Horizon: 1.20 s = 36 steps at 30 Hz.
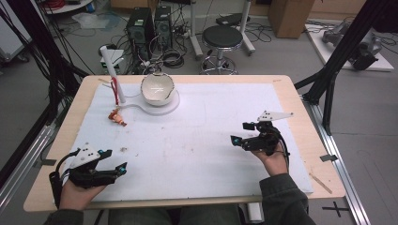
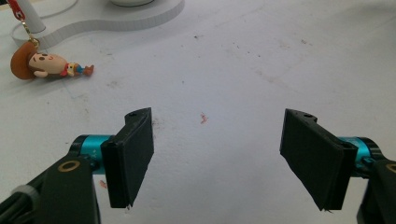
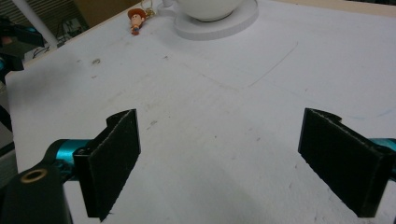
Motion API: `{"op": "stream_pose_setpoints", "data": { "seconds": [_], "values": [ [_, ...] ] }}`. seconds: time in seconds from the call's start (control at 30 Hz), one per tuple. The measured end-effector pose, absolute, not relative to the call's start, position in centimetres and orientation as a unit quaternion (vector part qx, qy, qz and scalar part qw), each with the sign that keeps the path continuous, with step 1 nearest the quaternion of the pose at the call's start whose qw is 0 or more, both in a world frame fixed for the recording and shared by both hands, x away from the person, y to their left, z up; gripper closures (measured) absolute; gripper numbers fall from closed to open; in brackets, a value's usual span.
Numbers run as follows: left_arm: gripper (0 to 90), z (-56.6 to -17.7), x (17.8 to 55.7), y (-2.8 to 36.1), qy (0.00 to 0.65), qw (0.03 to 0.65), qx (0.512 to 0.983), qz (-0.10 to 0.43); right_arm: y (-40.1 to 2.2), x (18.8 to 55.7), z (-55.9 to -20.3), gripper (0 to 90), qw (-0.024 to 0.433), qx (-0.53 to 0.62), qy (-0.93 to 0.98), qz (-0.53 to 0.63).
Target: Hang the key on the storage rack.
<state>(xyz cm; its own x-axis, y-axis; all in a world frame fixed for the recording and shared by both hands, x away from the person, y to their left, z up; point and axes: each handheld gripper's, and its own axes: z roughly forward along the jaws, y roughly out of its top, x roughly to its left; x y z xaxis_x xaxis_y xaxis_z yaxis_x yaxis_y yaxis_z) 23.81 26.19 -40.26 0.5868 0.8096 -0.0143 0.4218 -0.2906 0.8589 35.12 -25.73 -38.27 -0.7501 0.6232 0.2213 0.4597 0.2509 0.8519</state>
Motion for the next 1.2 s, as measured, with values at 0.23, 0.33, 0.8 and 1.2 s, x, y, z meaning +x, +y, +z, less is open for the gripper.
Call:
{"op": "stream_pose_setpoints", "data": {
  "seconds": [0.23,0.33,0.8,1.2],
  "values": [
    [26.3,-40.3,23.8,26.2,0.399,0.443,0.772,0.218,-26.6,34.6,-38.5,12.1,0.082,0.352,0.783,0.507],
    [26.3,-40.3,23.8,26.2,0.399,0.443,0.773,0.218,-27.1,34.3,-38.6,12.1,0.081,0.355,0.782,0.506],
    [26.3,-40.3,23.8,26.2,0.399,0.442,0.774,0.216,-28.7,32.8,-39.3,11.9,0.096,0.366,0.777,0.504],
    [26.3,-40.4,23.9,26.0,0.395,0.442,0.778,0.209,-29.6,31.6,-39.5,11.9,0.106,0.369,0.776,0.501]
  ]
}}
